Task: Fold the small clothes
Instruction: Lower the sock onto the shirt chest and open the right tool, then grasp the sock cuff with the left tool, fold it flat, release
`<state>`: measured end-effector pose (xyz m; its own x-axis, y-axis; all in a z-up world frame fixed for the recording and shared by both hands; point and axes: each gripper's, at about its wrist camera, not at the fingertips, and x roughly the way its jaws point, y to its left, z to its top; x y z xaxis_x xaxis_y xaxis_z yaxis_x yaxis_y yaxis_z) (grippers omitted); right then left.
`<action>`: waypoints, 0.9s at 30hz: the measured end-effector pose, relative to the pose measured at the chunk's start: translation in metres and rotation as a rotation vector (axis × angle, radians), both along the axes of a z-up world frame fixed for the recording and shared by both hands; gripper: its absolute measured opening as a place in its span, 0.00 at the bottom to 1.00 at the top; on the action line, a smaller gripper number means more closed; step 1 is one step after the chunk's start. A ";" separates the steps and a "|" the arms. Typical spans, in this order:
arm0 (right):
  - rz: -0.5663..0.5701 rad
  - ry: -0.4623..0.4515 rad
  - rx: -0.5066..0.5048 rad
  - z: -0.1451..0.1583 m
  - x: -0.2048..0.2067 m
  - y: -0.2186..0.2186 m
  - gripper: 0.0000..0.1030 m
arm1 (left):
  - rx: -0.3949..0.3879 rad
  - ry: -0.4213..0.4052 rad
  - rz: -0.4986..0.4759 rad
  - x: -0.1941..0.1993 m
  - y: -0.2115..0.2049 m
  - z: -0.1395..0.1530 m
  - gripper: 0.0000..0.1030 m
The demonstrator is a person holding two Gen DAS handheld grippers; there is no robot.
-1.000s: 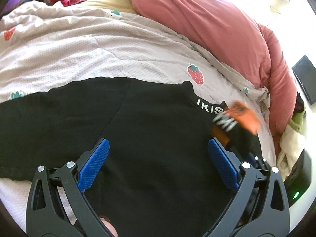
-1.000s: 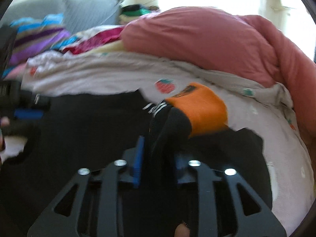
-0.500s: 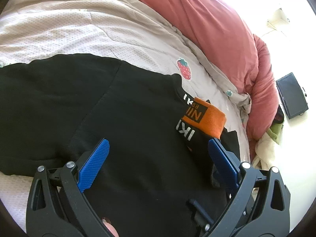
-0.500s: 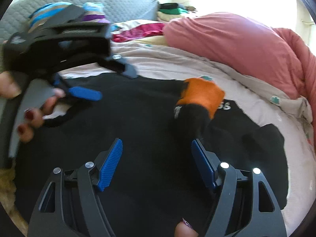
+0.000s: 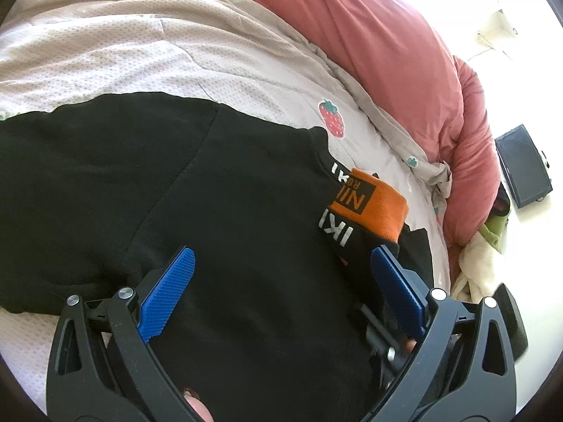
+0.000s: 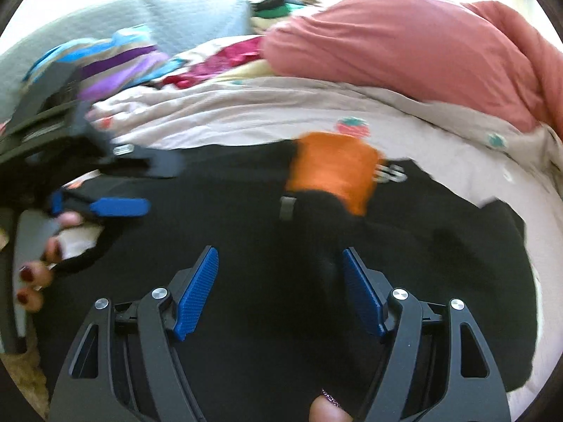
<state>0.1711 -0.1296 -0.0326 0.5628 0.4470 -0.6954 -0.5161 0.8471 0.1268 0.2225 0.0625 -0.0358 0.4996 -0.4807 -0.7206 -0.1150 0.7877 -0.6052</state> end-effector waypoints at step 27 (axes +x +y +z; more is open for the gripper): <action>-0.250 0.019 0.105 0.016 -0.055 -0.114 0.69 | -0.144 0.081 -0.101 -0.006 -0.043 -0.032 0.61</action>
